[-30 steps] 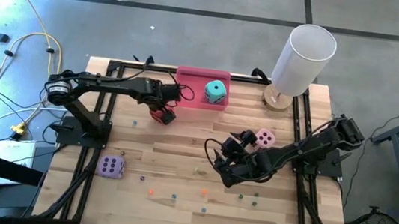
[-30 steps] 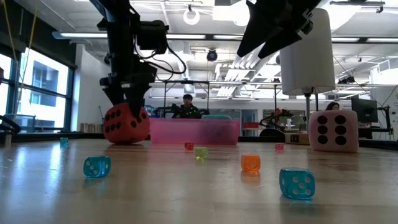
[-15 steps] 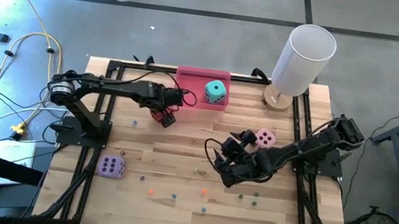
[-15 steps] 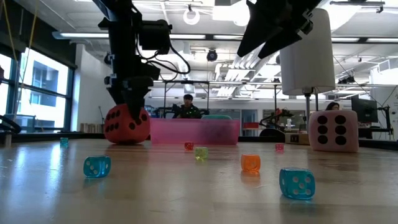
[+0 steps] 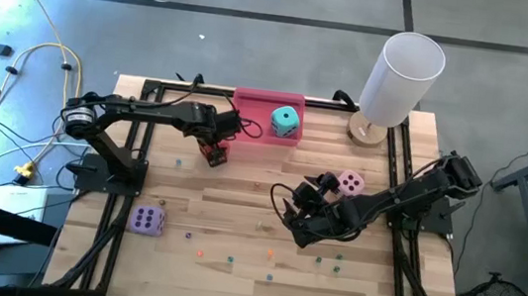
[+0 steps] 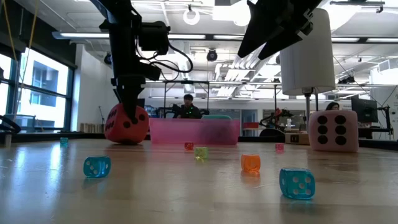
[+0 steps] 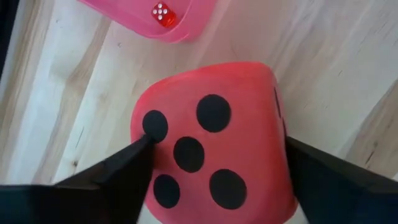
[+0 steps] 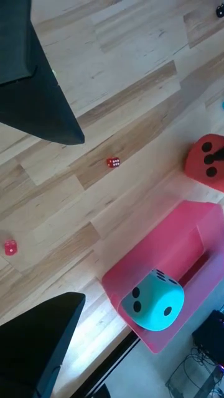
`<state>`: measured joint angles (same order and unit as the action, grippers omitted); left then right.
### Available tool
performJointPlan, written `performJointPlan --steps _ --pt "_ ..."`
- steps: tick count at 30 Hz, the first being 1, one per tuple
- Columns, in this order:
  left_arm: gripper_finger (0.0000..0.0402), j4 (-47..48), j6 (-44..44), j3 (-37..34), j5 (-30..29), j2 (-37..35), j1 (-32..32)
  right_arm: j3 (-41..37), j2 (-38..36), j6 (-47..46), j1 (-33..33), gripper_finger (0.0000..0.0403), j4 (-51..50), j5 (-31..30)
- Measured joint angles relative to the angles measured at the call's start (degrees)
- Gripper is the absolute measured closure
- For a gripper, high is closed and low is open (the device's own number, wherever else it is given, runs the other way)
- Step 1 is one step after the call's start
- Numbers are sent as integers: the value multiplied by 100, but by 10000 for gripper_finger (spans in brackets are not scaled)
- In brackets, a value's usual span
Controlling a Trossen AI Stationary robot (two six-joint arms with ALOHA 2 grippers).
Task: Pick & Place Dice
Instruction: Put the large red dice into the pink bin
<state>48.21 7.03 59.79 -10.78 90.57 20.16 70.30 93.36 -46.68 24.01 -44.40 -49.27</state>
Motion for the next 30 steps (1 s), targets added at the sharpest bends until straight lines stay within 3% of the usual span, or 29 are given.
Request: performJointPlan --steps 5,9,15,21,30 --pt "194 -56 -127 -2 80 -237 113 0 0 14 -2 3 0 1" --pt "239 -51 -125 -19 -29 -560 -13 0 0 44 0 3 2 1" --pt "252 71 -150 -33 389 -932 -235 0 0 44 -1 3 2 1" --pt "253 -123 -325 15 410 -941 -292 0 0 44 0 3 7 -1" --pt "253 -360 -904 870 464 -978 -199 0 0 46 -1 3 2 -2"
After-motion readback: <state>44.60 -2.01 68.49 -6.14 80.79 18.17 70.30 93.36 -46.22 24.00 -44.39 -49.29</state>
